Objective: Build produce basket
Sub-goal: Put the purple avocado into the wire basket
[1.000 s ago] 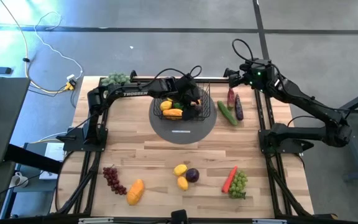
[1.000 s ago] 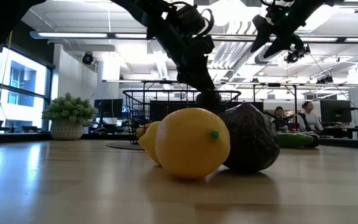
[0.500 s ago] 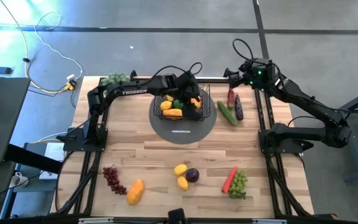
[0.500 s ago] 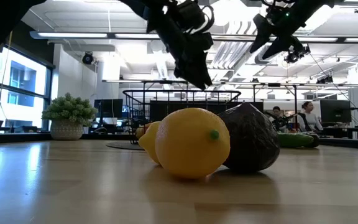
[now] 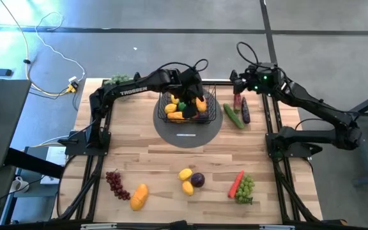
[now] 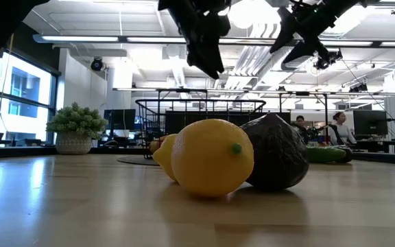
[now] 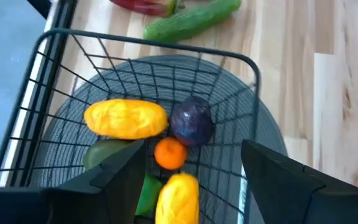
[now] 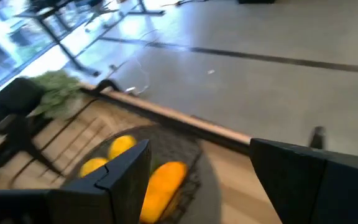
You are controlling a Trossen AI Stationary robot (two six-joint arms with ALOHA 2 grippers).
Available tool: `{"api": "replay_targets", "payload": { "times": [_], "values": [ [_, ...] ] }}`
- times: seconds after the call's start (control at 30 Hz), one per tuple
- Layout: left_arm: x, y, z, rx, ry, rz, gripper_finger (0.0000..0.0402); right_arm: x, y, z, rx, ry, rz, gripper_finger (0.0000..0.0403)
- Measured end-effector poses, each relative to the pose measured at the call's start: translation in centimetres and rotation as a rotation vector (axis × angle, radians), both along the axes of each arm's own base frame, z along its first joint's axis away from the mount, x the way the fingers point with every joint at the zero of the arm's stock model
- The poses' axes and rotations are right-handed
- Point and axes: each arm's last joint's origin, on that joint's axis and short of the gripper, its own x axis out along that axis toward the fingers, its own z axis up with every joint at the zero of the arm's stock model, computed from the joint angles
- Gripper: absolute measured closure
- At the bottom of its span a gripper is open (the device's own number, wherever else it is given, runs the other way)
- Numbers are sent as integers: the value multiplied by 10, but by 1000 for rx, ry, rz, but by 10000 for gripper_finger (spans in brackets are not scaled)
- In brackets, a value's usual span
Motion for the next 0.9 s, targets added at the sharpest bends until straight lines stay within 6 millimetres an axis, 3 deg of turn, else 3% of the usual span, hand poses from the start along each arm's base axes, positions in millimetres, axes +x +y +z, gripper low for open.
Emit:
{"api": "replay_targets", "payload": {
  "times": [0.63, 0.9],
  "values": [
    [-44, -64, 62, -22, 11, -95, 151, 32, 58, 0, 117, -96, 234, 143],
    [-70, -98, 91, -55, -13, -103, 151, 40, 80, -7, 215, -77, 298, 75]
  ]
}}
